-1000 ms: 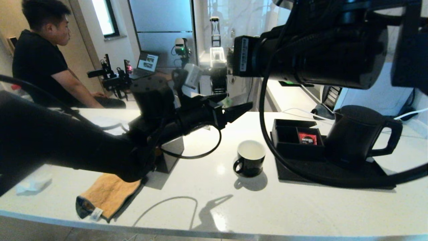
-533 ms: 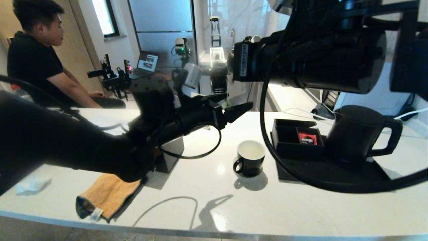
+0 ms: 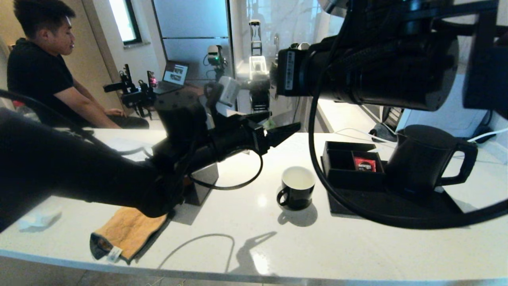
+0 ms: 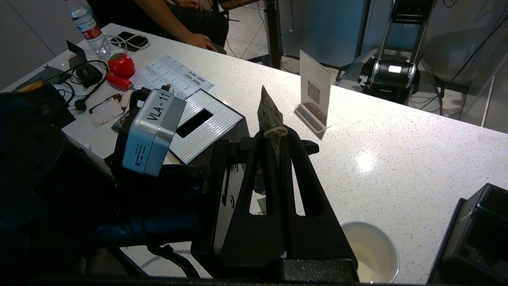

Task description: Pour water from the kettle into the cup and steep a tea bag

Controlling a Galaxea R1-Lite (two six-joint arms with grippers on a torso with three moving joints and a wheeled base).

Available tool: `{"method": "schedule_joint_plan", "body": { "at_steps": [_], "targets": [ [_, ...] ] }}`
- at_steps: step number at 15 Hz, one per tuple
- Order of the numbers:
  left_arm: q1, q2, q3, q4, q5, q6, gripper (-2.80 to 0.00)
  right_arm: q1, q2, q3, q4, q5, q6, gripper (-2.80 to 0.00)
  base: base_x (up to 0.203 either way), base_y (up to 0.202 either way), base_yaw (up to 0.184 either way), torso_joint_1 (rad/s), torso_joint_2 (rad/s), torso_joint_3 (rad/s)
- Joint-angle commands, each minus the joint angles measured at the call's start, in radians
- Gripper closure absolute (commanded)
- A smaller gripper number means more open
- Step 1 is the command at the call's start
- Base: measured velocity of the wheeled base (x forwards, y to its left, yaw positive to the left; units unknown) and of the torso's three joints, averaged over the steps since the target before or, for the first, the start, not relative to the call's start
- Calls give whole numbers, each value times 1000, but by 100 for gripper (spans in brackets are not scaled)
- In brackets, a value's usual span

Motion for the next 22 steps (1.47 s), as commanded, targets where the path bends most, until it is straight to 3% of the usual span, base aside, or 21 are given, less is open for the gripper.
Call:
{"method": "schedule_joint_plan", "body": {
  "at_steps": [1,14,15,22],
  "targets": [
    [-2,0,1,-7,-2,-2,-280,1,0,-1,1,-1,1,0,0,0,0,0,0,0],
    [-2,3,1,-7,-4,1,-280,1,0,1,1,-1,1,0,0,0,0,0,0,0],
    [-2,3,0,-7,-4,1,0,1,0,1,0,-2,1,0,0,0,0,0,0,0],
    [-2,-1,1,-7,-2,-2,0,1,-1,7,0,-2,0,0,0,0,0,0,0,0]
  ]
}}
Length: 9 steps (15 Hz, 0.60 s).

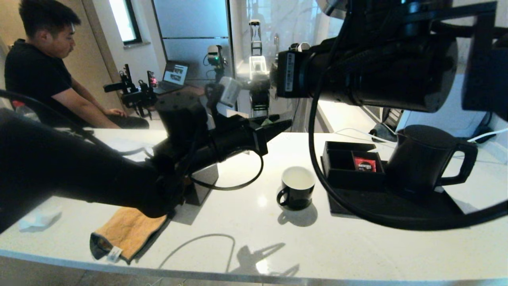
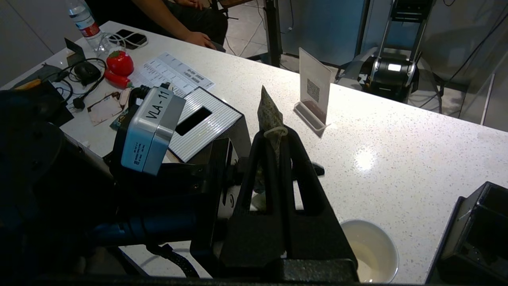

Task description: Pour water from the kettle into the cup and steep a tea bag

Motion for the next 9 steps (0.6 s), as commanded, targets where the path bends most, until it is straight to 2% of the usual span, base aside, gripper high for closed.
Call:
{"method": "schedule_joint_plan", "body": {
  "at_steps": [1,9],
  "targets": [
    [1,-5,0,-6,-2,-2,0,1,-1,2,1,-2,0,0,0,0,0,0,0,0],
    [1,-11,1,-7,-1,-2,0,1,-7,36,0,-3,0,0,0,0,0,0,0,0]
  ]
}}
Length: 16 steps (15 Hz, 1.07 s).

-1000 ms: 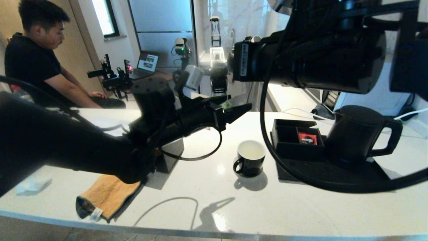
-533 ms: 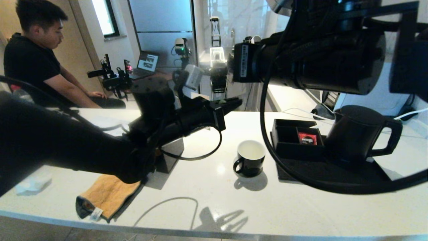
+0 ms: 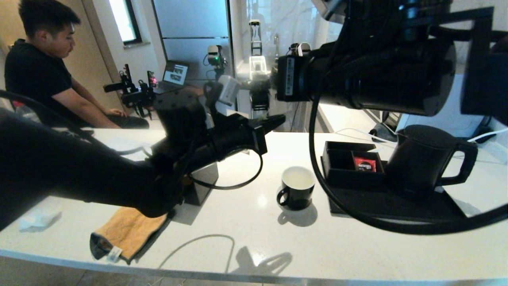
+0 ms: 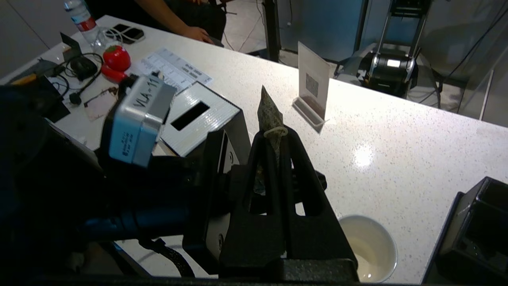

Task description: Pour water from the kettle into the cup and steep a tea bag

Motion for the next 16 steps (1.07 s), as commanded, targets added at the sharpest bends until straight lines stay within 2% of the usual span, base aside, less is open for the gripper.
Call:
{"method": "schedule_joint_plan", "body": {
  "at_steps": [1,16],
  "targets": [
    [2,-5,0,-7,-1,-2,0,1,-13,33,0,-2,0,0,0,0,0,0,0,0],
    [-8,-13,29,-6,-4,-2,0,-1,-71,315,-170,-3,-1,0,0,0,0,0,0,0]
  ]
}}
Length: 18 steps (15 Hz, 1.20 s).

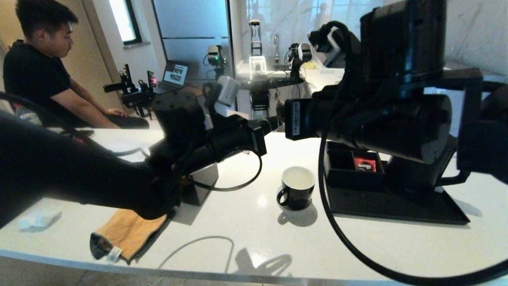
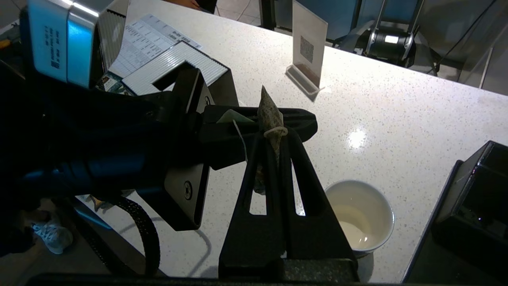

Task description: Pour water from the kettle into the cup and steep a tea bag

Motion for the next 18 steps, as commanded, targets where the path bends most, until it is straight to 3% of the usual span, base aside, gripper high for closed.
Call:
{"method": "schedule_joint_plan", "body": {
  "at_steps": [1,9,18],
  "targets": [
    [-8,-10,29,-8,-3,0,0,0,-8,56,-29,-2,2,0,0,0,0,0,0,0],
    [-26,-35,139,-61,-2,0,0,-1,-23,138,-71,-1,5,0,0,0,0,0,0,0],
    [-25,-41,142,-64,-2,0,0,-1,-50,172,-68,-1,4,0,0,0,0,0,0,0]
  ]
}}
